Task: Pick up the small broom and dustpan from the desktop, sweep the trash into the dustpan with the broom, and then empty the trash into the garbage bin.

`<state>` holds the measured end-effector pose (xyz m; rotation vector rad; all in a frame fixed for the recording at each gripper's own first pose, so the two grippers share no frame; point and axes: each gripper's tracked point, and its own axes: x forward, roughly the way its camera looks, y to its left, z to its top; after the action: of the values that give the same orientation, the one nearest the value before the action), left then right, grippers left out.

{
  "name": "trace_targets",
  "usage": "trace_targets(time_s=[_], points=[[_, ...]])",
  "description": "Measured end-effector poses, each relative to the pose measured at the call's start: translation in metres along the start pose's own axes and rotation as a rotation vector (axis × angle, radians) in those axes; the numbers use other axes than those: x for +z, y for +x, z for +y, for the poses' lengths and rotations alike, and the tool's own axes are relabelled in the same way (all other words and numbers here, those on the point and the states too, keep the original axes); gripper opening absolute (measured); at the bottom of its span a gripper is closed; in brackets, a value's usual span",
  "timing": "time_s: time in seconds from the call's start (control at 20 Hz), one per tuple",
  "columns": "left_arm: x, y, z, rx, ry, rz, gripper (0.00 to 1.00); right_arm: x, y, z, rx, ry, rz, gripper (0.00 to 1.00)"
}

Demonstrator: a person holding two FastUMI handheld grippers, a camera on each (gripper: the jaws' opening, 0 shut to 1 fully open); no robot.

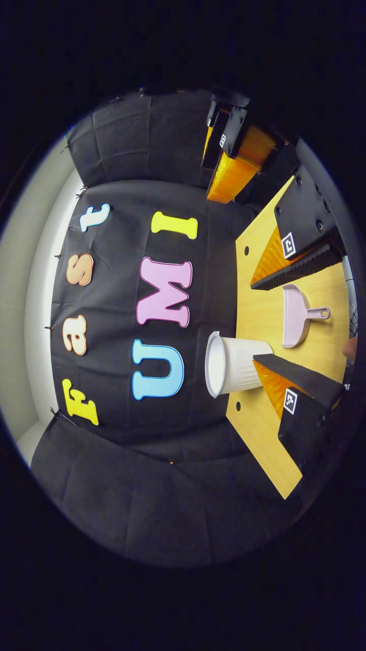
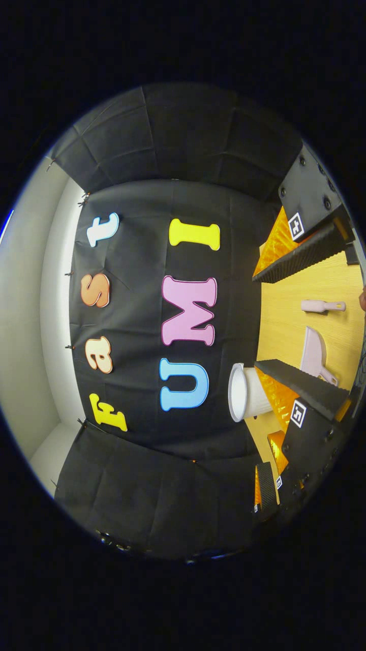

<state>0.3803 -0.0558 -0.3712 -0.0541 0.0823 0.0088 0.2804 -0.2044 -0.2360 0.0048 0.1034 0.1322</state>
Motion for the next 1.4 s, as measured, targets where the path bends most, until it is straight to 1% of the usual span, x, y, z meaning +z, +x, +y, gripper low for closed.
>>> trace_targets(time_s=[0.1, 0.3, 0.55, 0.6, 0.65, 0.7, 0.8, 0.85, 0.9, 0.95, 1.0, 1.05, 1.1, 1.15, 1.25, 1.3, 1.35, 1.4], points=[[0.002, 0.003, -0.001, -0.011, 0.01, -0.003, 0.75, 0.004, 0.004, -0.002, -0.013, -0.006, -0.014, 0.97], [0.007, 0.008, 0.002, -0.021, 0.04, -0.025, 0.75, -0.005, 0.007, 0.0, -0.025, 0.008, 0.001, 0.97], [0.001, 0.013, 0.002, -0.041, 0.034, -0.007, 0.75, -0.011, 0.011, 0.005, -0.032, 0.012, 0.002, 0.97], [-0.001, 0.014, 0.004, -0.039, 0.035, -0.003, 0.75, -0.013, 0.011, 0.007, -0.033, 0.011, 0.003, 0.9], [-0.001, 0.015, 0.004, -0.043, 0.035, 0.001, 0.75, -0.015, 0.011, 0.007, -0.037, 0.01, 0.005, 0.9], [-0.001, 0.016, 0.004, -0.047, 0.033, 0.006, 0.75, -0.017, 0.012, 0.008, -0.036, 0.009, 0.009, 0.97], [-0.002, 0.017, 0.006, -0.05, 0.039, 0.012, 0.75, -0.018, 0.013, 0.009, -0.038, -0.005, 0.012, 0.97], [-0.001, 0.018, 0.006, -0.052, 0.046, 0.015, 0.75, -0.015, 0.012, 0.007, -0.047, -0.015, 0.003, 0.9], [-0.001, 0.018, 0.008, -0.05, 0.05, 0.012, 0.75, -0.012, 0.013, 0.004, -0.055, -0.021, -0.008, 0.89], [0.0, 0.018, 0.007, -0.057, 0.051, 0.009, 0.75, -0.01, 0.013, 0.003, -0.061, -0.024, -0.018, 0.97], [0.0, 0.019, 0.006, -0.063, 0.054, 0.008, 0.75, -0.009, 0.014, 0.002, -0.066, -0.026, -0.025, 0.97], [0.0, 0.02, 0.005, -0.069, 0.06, 0.008, 0.75, -0.009, 0.015, 0.001, -0.073, -0.027, -0.027, 0.89], [-0.001, 0.022, 0.005, -0.066, 0.072, 0.009, 0.75, -0.01, 0.016, 0.0, -0.08, -0.024, -0.027, 0.97], [0.0, 0.023, 0.007, -0.058, 0.087, 0.008, 0.75, -0.01, 0.016, 0.001, -0.082, -0.02, -0.026, 0.97], [0.001, 0.023, 0.006, -0.07, 0.1, 0.0, 0.75, -0.01, 0.015, 0.0, -0.091, -0.025, -0.028, 0.97], [0.0, 0.023, 0.005, -0.077, 0.096, 0.004, 0.75, -0.008, 0.014, -0.001, -0.097, -0.028, -0.033, 0.9], [-0.002, 0.024, 0.006, -0.08, 0.086, 0.013, 0.75, -0.01, 0.013, -0.001, -0.103, -0.029, -0.036, 0.97], [-0.007, 0.027, 0.007, -0.079, 0.075, 0.02, 0.75, -0.011, 0.013, -0.001, -0.105, -0.028, -0.033, 0.89]])
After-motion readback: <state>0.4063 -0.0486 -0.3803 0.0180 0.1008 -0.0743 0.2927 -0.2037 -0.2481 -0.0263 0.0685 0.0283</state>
